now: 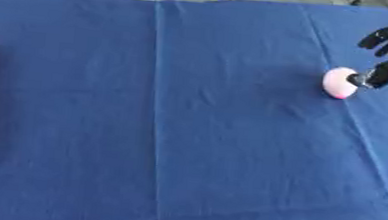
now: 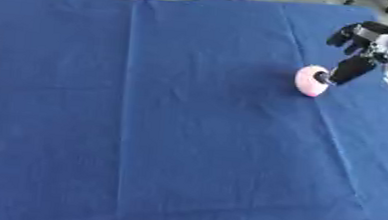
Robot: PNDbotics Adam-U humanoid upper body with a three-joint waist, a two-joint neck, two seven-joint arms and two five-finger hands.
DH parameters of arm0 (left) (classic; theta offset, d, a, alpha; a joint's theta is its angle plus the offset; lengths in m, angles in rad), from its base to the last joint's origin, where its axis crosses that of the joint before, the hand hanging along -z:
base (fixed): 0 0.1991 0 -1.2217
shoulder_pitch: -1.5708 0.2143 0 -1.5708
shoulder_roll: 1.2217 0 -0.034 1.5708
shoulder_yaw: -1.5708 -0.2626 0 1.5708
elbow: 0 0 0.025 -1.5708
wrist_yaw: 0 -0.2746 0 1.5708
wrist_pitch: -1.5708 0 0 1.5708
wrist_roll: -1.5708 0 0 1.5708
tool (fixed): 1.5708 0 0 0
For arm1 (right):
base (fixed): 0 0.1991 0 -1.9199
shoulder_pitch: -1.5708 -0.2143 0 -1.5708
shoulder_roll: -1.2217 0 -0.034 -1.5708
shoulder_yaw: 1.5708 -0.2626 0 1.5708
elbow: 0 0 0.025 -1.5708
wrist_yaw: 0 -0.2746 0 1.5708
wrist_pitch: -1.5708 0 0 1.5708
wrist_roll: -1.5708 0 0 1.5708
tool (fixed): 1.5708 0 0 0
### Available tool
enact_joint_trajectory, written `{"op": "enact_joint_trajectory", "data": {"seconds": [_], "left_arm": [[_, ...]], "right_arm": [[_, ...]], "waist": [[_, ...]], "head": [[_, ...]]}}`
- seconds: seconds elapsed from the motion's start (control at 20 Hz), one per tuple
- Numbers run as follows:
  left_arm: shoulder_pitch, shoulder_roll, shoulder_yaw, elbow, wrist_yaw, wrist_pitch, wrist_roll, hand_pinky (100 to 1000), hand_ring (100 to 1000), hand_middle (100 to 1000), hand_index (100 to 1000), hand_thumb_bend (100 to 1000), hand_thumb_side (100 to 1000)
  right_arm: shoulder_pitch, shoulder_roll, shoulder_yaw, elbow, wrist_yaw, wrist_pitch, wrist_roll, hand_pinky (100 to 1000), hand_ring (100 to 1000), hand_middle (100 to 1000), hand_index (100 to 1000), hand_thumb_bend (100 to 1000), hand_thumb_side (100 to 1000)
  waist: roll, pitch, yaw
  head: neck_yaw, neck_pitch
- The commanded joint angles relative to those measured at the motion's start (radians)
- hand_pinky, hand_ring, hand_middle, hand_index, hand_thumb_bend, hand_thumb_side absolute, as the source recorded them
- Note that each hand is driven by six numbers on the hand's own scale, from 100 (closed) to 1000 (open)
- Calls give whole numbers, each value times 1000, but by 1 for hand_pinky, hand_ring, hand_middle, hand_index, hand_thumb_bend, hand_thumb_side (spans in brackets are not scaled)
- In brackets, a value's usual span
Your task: Pick up the objects with one hand, pass them to the other hand, and then place them into the box on the other side of the table.
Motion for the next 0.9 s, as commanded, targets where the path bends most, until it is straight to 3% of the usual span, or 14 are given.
{"op": "enact_joint_trajectory", "data": {"seconds": [0.05,0.45,0.9], "left_arm": [[-16,20,6,-12,-5,3,1,721,647,621,747,100,559],[-16,15,6,-11,-6,6,2,721,647,622,748,100,560],[-15,6,6,-12,-6,7,4,721,647,622,747,100,563]], "right_arm": [[-13,-39,-8,8,43,-2,30,909,856,836,821,412,100],[-19,-34,0,33,96,0,72,920,859,838,830,398,100],[-30,-19,13,64,131,4,55,930,859,836,837,397,100]], "waist": [[2,-13,2],[7,-6,4],[11,7,13]], "head": [[-6,-11],[-9,-13],[-15,-20]]}}
